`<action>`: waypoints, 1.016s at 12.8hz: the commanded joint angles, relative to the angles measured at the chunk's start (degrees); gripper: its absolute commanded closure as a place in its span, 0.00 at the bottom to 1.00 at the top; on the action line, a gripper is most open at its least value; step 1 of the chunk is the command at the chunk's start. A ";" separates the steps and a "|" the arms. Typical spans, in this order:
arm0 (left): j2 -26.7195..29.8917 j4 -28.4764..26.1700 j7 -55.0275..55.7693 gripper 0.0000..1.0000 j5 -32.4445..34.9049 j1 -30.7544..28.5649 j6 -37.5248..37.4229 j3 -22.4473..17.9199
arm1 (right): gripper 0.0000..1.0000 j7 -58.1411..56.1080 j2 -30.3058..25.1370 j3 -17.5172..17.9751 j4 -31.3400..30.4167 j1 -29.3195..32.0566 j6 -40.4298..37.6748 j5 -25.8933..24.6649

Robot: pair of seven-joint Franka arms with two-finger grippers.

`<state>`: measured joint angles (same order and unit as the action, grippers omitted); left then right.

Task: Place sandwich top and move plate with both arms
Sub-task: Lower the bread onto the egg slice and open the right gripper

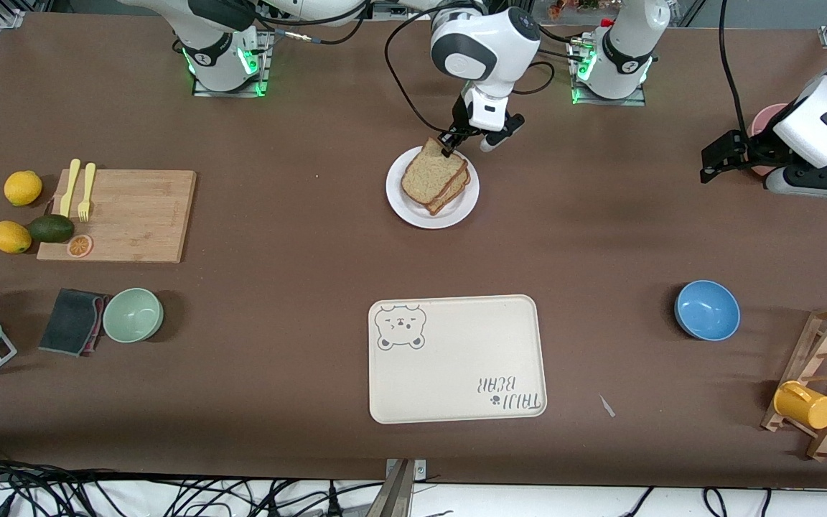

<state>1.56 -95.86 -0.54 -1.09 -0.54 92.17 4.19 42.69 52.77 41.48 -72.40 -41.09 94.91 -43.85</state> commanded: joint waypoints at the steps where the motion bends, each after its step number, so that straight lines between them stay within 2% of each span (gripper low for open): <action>1: -0.15 0.41 -0.34 0.00 1.00 -0.25 -0.15 0.38 | 1.00 1.61 1.55 0.35 2.62 -1.18 -1.83 -0.63; 7: -0.15 0.41 -0.51 0.00 1.00 -0.25 -0.15 0.38 | 1.00 1.96 1.64 -0.70 2.44 -1.36 2.03 -3.17; 10: -0.15 0.41 -0.51 0.00 1.00 -0.25 -0.15 0.38 | 0.84 2.05 1.64 -0.70 2.00 -1.19 1.77 -2.65; 11: -0.15 0.41 -0.51 0.00 1.00 -0.25 -0.15 0.38 | 0.59 2.05 1.64 -0.70 1.91 -1.19 1.77 -2.56; 12: -0.15 0.41 -0.60 0.00 1.00 -0.25 -0.15 0.38 | 0.29 2.05 1.55 -1.14 1.83 -1.36 1.77 -2.56; 13: -0.15 0.41 -0.60 0.00 1.00 -0.25 -0.15 0.38 | 0.06 1.53 0.33 -2.97 0.52 -1.54 2.11 -2.47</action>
<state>1.56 -95.86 -0.54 -1.08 -0.54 92.17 4.19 44.01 53.48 40.43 -71.98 -41.60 97.06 -45.55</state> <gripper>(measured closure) 0.000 0.780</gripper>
